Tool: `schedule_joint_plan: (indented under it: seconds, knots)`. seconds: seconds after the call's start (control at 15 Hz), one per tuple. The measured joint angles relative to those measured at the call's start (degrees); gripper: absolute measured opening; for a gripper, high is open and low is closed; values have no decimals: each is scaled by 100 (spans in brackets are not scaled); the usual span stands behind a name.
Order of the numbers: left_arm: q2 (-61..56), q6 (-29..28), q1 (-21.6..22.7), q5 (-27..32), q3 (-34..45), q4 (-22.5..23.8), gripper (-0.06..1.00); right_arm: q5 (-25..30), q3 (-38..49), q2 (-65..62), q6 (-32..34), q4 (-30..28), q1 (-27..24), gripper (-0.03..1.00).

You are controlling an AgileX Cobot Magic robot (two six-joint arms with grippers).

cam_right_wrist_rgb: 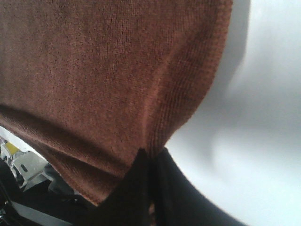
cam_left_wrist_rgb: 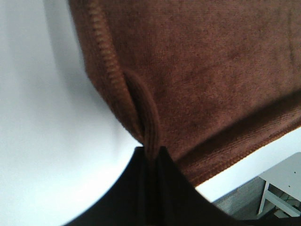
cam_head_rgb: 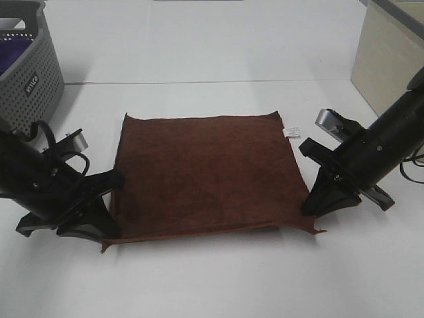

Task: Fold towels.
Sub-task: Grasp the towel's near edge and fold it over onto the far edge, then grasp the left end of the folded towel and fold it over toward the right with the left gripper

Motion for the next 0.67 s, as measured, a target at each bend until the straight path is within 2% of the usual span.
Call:
schedule_joint_plan:
  seconds: [0.13,0.33,0.67]
  knots:
    - [-367,-6,0,97,286,0,1,34,361,-275,0,17,0,0]
    - [-785,-6,0,46,241,6,1,34,298,-579,0,34,0,0]
    - [-647,-235,11,-430,-625,92,1,34,-1232,-378,0,29,0,0]
